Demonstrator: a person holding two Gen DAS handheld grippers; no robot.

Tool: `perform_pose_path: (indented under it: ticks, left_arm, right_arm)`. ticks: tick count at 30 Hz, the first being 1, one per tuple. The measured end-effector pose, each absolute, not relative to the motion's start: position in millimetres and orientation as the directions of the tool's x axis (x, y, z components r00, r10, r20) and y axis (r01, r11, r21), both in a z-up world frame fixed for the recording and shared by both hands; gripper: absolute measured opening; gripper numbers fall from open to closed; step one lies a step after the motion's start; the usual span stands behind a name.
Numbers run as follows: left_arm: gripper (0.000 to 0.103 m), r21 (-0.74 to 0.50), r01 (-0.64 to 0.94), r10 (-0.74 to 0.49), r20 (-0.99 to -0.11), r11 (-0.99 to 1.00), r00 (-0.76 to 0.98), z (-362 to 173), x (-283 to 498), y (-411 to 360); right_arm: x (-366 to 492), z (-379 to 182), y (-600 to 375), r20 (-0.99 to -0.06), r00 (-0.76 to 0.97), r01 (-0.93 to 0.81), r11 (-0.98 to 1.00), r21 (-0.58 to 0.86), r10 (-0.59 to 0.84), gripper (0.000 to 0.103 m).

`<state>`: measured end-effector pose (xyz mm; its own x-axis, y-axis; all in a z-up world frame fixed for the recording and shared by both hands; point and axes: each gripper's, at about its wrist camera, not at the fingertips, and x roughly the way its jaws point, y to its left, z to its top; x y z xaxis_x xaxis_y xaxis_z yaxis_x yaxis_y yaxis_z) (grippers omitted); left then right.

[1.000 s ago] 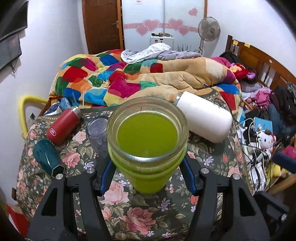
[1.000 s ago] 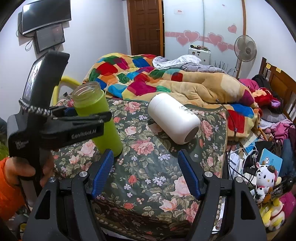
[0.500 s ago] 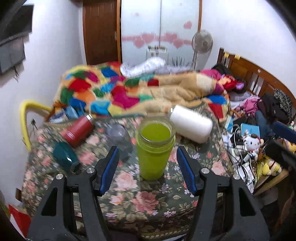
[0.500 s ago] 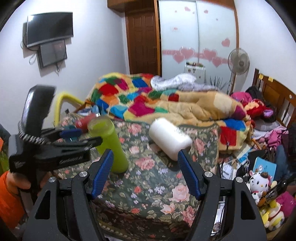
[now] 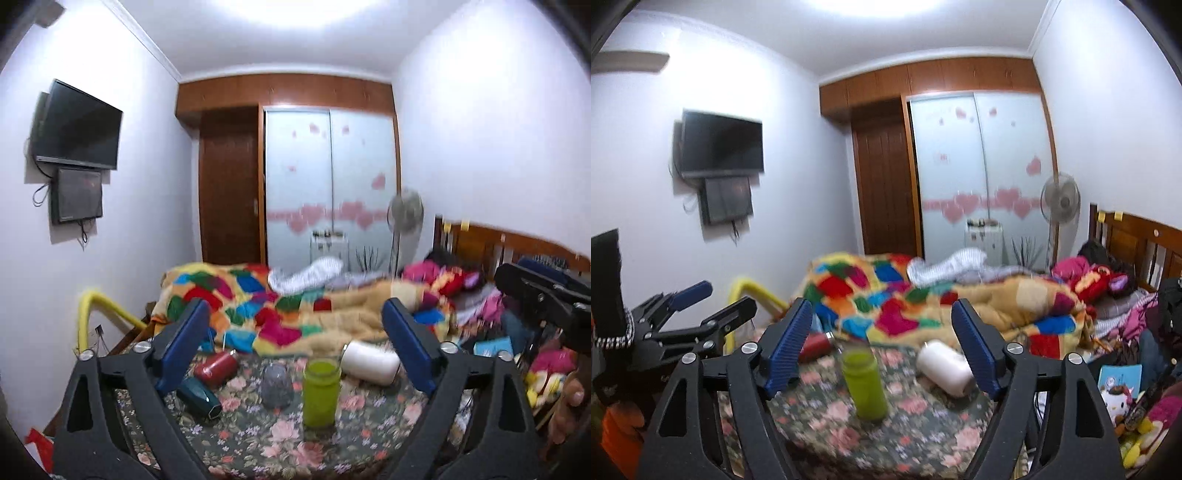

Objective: Flip cup upright

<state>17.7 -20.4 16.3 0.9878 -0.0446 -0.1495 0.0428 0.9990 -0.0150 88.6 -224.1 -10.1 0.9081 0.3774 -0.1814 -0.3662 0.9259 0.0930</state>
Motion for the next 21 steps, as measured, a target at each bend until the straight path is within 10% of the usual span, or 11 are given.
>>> perform_pose_path:
  ticks: [11, 21]
  left_arm:
    - [0.103, -0.063, 0.02, -0.028, -0.12, 0.998, 0.992, 12, -13, -14]
    - [0.103, -0.066, -0.004, -0.005, -0.138, 0.998, 0.99, 5, -19, -15]
  right_arm:
    - [58, -11, -211, -0.104, 0.936, -0.331, 0.941, 0.067, 0.336, 0.103]
    - [57, -21, -208, -0.149, 0.934, -0.321, 0.946, 0.051, 0.325, 0.103]
